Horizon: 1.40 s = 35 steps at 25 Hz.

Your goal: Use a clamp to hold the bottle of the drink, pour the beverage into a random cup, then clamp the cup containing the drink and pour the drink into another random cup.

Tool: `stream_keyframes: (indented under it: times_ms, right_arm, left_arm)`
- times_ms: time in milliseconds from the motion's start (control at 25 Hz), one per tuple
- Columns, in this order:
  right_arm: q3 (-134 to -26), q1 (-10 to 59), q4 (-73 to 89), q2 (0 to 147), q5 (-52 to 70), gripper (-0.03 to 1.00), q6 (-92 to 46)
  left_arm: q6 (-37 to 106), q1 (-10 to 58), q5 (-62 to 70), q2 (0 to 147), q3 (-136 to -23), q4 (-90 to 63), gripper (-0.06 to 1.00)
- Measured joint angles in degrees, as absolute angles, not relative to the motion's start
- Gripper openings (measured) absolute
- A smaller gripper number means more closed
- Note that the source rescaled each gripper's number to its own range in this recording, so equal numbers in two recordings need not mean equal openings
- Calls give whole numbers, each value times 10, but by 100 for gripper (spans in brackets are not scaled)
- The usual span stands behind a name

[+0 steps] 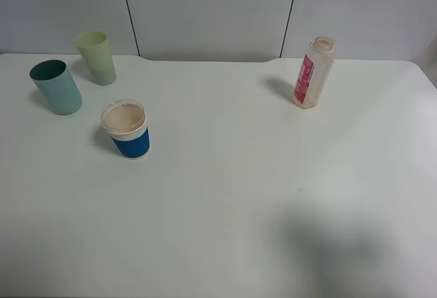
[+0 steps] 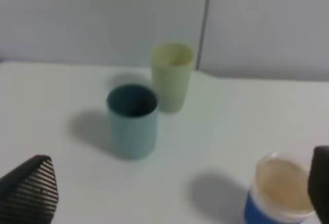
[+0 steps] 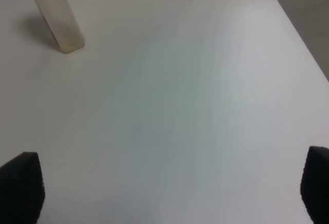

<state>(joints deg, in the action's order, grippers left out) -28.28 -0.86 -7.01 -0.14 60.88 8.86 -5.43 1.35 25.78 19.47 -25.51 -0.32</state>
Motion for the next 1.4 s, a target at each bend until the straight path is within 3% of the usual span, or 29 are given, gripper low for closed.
stream_keyframes:
  times_ms: [320, 760, 1400]
  right_arm:
    - [-283, -9, -70, -1, 609, 100, 89]
    - [-283, -9, -70, -1, 609, 100, 89]
    - [-283, -9, -70, -1, 609, 100, 89]
  left_arm:
    - [-37, -54, 418, 126, -315, 5, 100]
    - [-9, -60, 599, 64, -337, 6, 100]
    - [-9, -62, 605, 27, -290, 0, 100]
